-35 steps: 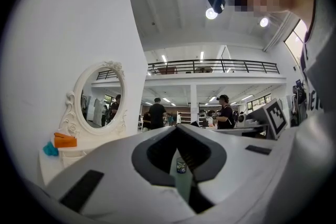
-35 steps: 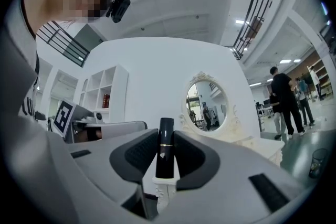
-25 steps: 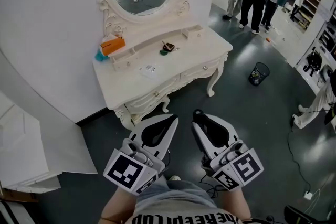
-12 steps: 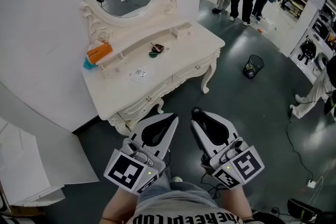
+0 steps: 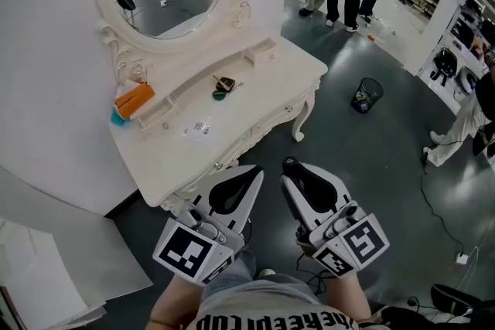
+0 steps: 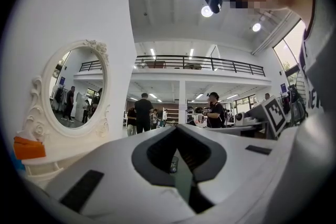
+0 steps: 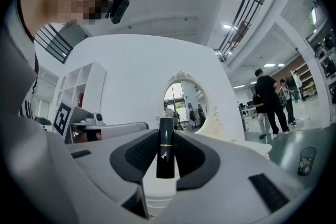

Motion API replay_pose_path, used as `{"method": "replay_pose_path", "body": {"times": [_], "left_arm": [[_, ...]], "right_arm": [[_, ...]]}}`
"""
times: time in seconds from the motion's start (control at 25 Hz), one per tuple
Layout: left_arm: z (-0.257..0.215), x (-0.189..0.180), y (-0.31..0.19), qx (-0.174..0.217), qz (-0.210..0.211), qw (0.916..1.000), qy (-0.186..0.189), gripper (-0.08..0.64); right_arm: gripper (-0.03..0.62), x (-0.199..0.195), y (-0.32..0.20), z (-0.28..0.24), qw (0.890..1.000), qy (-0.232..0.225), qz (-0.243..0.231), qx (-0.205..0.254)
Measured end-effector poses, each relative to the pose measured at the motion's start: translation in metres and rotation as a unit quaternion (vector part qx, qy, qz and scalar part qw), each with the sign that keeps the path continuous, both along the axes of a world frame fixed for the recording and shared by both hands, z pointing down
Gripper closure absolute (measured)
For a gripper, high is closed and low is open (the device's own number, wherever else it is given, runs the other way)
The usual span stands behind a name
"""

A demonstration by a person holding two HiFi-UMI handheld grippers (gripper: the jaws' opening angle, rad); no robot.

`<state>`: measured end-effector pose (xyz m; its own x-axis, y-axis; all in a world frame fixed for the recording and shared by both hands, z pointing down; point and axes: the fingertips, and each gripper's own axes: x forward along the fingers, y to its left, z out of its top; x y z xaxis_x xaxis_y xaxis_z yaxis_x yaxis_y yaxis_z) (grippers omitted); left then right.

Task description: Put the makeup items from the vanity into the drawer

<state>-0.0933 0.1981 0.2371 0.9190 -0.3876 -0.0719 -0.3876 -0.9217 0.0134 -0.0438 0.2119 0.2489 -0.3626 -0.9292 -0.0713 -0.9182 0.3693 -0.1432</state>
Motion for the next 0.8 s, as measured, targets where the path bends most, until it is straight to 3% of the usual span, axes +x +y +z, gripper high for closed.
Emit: {"method": "replay_pose_path", "body": {"times": [0.4,0.52,0.8], "left_arm": [[0.005,0.004,-0.065,0.004,0.043,0.9990,-0.011,0.538],[0.015,0.002,-0.080,-0.018,0.051,0.9979,-0.037,0.538],[0.019,-0.002,-0.113,-0.021,0.074,0.9963,-0.038,0.538]], "right_arm": [[0.482,-0.003,-0.063,0.005,1.000,0.003,0.027,-0.012],[0.482,-0.003,-0.080,0.008,0.999,0.002,0.034,-0.016],[0.482,-0.005,-0.109,0.009,0.998,0.002,0.057,-0.016]]}}
